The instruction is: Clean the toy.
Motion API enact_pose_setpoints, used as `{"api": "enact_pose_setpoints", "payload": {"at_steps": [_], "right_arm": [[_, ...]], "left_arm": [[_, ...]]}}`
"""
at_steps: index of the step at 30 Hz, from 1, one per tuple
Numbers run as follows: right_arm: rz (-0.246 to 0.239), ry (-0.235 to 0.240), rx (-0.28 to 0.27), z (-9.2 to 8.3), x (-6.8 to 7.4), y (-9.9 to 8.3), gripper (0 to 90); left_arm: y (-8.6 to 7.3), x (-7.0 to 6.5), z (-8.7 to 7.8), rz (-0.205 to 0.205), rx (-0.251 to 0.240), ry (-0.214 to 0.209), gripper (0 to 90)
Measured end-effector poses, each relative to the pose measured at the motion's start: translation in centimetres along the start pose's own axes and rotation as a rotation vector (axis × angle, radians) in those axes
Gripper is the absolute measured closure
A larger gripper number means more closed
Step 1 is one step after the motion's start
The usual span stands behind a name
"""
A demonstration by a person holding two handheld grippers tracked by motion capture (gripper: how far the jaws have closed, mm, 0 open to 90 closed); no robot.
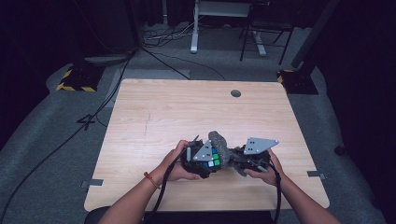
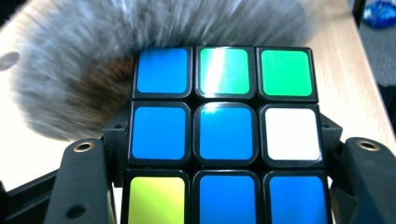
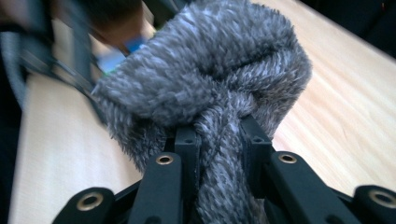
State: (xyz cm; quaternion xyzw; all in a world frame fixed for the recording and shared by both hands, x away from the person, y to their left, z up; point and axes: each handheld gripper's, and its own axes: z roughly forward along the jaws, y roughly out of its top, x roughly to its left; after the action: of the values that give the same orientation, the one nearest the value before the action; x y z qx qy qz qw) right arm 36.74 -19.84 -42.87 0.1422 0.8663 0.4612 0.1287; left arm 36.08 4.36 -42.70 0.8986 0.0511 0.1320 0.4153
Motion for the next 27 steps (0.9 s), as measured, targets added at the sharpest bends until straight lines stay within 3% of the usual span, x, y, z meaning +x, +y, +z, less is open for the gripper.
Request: {"api": "enact_pose_setpoints", "payload": {"at_steps": [4,6,11,13,15,19,23,27], "right_arm": [[0.066,0.038,0.047,1.0,-1.0,-1.4,74.1],[0.060,0.048,0.053,1.2,-1.0,-1.4,74.1],[0.060,0.117,-0.003,1.1,-0.6,-1.2,74.1],[0.044,0.113,-0.016,0.7,-0.5,-1.0,74.1],[0.059,0.126,-0.050,0.4,-0.6,-1.0,74.1],[0.046,0.116,-0.072,0.0,-0.4,-0.8,74.1],[0.038,0.158,-0.124,-0.4,0.0,-0.3,74.3],[-0.002,0.142,-0.098,-0.3,1.0,0.3,74.3]], "left_arm": [[0.1,0.1,-1.1,-0.014,-0.054,0.011,33.4],[-0.1,0.1,-1.3,-0.016,-0.064,0.008,33.4],[-0.2,0.2,-1.2,-0.004,-0.076,-0.004,33.3],[-0.3,0.2,-1.1,-0.002,-0.070,-0.005,33.1],[-0.4,0.3,-1.2,-0.015,-0.082,-0.011,33.0],[-0.6,0.2,-0.7,0.000,-0.026,0.002,32.9],[-0.7,-0.3,0.4,0.030,0.038,0.010,33.1],[-0.7,-0.5,1.2,0.033,0.067,0.012,33.1]]}}
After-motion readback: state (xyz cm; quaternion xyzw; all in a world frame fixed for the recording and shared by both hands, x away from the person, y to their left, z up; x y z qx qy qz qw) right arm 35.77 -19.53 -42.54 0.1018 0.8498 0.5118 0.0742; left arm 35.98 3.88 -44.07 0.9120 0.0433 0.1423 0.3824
